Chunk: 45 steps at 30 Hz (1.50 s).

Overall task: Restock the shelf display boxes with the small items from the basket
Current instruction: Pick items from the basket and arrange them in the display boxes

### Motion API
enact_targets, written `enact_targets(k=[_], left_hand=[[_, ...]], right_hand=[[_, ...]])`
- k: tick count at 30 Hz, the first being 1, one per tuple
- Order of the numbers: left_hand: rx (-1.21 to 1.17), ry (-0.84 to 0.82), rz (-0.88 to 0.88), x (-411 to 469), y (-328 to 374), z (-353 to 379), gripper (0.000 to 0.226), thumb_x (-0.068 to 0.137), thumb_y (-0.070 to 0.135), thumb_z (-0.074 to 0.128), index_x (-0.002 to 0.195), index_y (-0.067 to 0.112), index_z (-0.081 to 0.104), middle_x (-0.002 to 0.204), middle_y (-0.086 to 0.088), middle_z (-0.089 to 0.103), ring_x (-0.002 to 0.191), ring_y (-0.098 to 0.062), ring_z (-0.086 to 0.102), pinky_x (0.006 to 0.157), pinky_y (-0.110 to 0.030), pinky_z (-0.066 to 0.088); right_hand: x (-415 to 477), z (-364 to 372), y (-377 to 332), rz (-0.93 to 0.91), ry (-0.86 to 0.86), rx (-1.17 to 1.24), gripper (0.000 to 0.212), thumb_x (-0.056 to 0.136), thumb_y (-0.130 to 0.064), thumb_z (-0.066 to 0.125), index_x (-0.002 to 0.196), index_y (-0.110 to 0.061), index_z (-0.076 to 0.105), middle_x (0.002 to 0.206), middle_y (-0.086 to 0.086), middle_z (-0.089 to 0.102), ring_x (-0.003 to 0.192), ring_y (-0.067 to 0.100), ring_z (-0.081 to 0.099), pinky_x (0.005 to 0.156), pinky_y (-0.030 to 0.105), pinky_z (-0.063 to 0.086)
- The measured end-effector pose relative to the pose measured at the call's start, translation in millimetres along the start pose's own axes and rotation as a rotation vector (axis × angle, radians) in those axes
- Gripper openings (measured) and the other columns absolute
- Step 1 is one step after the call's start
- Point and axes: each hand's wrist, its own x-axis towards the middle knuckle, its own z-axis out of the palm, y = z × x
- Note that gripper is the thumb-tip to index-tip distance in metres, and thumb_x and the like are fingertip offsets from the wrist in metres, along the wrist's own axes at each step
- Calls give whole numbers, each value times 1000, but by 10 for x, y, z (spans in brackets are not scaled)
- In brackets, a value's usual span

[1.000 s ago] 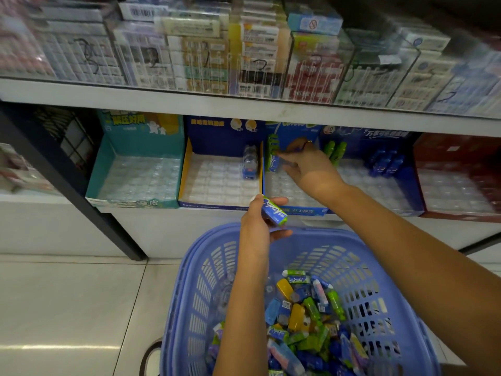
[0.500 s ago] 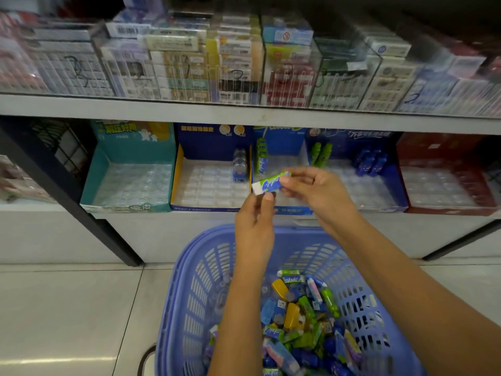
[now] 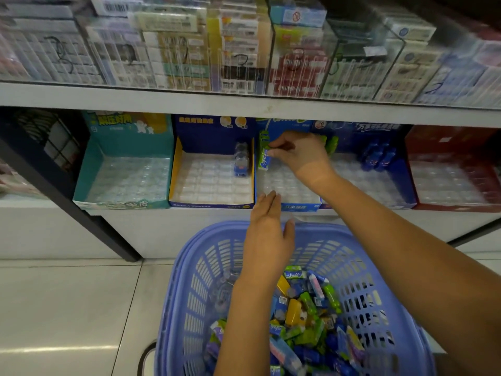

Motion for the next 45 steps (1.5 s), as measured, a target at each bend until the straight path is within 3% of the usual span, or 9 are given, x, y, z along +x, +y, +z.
enact_targets(k=[3, 8, 13, 17, 20, 24, 30, 38, 45], left_hand=[[-11, -4, 5, -4, -15, -4, 58, 99, 24, 47, 150, 13, 22, 159, 3, 16, 147, -9, 3, 109, -9, 3], [9, -36, 28, -1, -37, -8, 60, 100, 26, 46, 151, 13, 19, 160, 3, 13, 147, -9, 0, 110, -11, 3], [5, -66, 27, 11, -46, -20, 60, 100, 24, 47, 151, 12, 19, 160, 3, 13, 147, -10, 0, 111, -12, 3], [-38, -45, 23, -21, 6, -82, 51, 100, 21, 46, 148, 11, 32, 156, 0, 26, 146, -14, 16, 114, -21, 15], [-174, 52, 39, -111, 19, -92, 28, 99, 19, 47, 122, 13, 63, 123, -4, 63, 113, -17, 57, 94, -29, 46], [16, -218, -109, -184, -181, 187, 23, 95, 19, 50, 81, 7, 63, 72, -12, 62, 67, -26, 55, 63, -37, 42], [276, -841, -278, -685, -660, 1011, 20, 92, 8, 50, 102, -3, 63, 108, -24, 60, 105, -36, 58, 79, -37, 44], [466, -898, -233, -875, -899, 1458, 25, 90, 6, 55, 114, -1, 58, 117, -22, 59, 107, -35, 57, 87, -41, 47], [577, -782, -261, -835, -1025, 1597, 22, 94, 3, 47, 111, -1, 60, 118, -19, 62, 110, -33, 59, 91, -40, 48]], right_hand=[[7, -25, 5, -41, -1, -36, 19, 83, -16, 70, 96, -4, 71, 97, 7, 72, 85, 10, 62, 76, 7, 43], [9, -29, 92, -43, -39, -45, 19, 82, -18, 71, 96, -6, 73, 97, 6, 73, 87, 10, 64, 75, -2, 41], [-104, 50, 102, -135, -66, -145, 21, 84, -11, 69, 102, -2, 72, 108, 16, 64, 98, 27, 61, 90, 34, 49], [-300, 4, 36, -128, -121, -201, 31, 91, -14, 61, 121, -7, 63, 126, 15, 50, 107, 24, 54, 93, 21, 41], [-560, -129, -22, -116, -187, -275, 31, 89, -23, 63, 116, -8, 64, 115, 10, 57, 81, 17, 57, 84, 27, 45], [-1205, -212, 206, 79, -480, -340, 9, 84, -21, 66, 87, -13, 69, 83, 0, 66, 79, 15, 60, 73, 27, 47], [-2203, 291, 1009, 395, -1239, -446, 46, 77, -38, 75, 114, -16, 58, 116, 8, 61, 93, 22, 56, 73, 32, 43], [-2565, 586, 1358, 395, -1177, -390, 63, 74, -45, 73, 127, -26, 45, 126, 9, 53, 111, 29, 53, 95, 40, 46], [-2505, 601, 1475, 469, -1080, -284, 40, 82, -29, 72, 115, -8, 66, 110, 15, 66, 99, 29, 62, 90, 34, 49]])
